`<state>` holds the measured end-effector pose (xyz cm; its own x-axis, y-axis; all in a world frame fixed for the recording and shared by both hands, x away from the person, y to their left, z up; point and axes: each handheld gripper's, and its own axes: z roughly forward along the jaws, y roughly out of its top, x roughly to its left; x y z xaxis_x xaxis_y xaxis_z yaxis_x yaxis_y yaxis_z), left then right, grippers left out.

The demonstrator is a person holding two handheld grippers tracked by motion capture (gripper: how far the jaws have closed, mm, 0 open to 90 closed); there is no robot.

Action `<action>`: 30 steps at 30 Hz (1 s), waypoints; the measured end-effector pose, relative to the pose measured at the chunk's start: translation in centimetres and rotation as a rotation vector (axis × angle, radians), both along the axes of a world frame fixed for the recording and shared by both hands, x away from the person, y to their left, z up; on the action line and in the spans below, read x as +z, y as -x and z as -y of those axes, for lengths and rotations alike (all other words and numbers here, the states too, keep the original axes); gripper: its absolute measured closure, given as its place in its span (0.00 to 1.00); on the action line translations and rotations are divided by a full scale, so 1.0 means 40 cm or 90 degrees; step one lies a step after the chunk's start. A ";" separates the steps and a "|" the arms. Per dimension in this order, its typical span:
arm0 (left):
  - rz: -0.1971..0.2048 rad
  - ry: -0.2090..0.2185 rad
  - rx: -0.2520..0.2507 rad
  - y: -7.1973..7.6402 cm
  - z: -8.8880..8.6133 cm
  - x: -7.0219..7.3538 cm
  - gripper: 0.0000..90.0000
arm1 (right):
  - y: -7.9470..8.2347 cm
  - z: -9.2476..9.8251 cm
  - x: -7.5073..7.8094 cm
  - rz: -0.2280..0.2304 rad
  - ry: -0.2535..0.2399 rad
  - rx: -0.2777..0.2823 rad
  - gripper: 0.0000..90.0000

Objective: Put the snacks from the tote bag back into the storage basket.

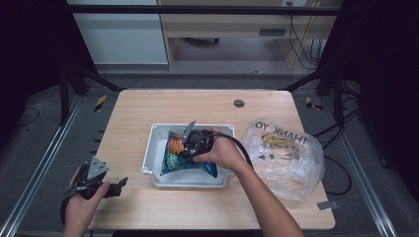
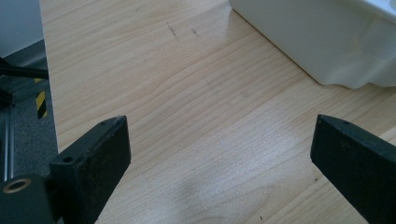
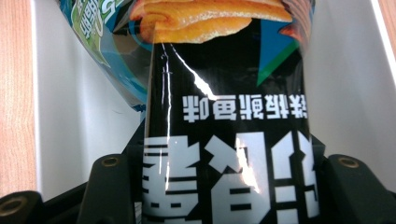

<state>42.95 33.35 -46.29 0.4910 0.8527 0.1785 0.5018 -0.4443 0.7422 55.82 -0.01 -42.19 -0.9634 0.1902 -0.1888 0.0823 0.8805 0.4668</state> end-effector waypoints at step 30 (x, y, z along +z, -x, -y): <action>-0.002 -0.003 -0.002 0.000 0.001 0.000 0.05 | -0.007 -0.005 -0.006 0.000 0.001 -0.019 0.39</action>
